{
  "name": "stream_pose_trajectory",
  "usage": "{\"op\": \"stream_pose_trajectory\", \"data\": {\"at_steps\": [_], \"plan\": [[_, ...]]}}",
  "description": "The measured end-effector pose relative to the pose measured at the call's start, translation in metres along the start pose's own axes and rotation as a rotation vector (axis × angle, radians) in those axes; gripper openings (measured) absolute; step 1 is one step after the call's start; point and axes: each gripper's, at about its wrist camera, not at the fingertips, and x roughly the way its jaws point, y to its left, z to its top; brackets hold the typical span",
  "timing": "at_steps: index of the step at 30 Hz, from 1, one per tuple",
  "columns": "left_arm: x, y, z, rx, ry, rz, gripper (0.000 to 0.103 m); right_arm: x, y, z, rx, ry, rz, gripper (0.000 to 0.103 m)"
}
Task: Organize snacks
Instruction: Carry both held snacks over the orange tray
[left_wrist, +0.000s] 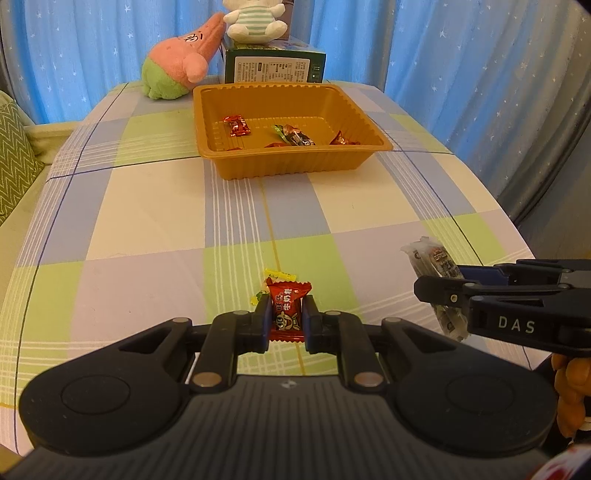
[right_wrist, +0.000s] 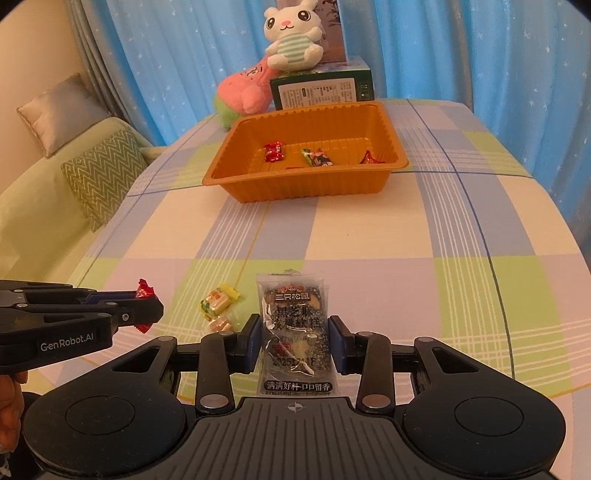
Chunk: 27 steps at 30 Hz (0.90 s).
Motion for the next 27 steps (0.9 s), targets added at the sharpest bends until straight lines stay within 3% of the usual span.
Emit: {"op": "stream_pose_trajectory", "data": {"at_steps": [27], "plan": [[0.028,0.003,0.063,0.039,-0.031,-0.026,0.015,0.021,-0.020,0.061,-0.031,-0.022,-0.049,0.038]]}}
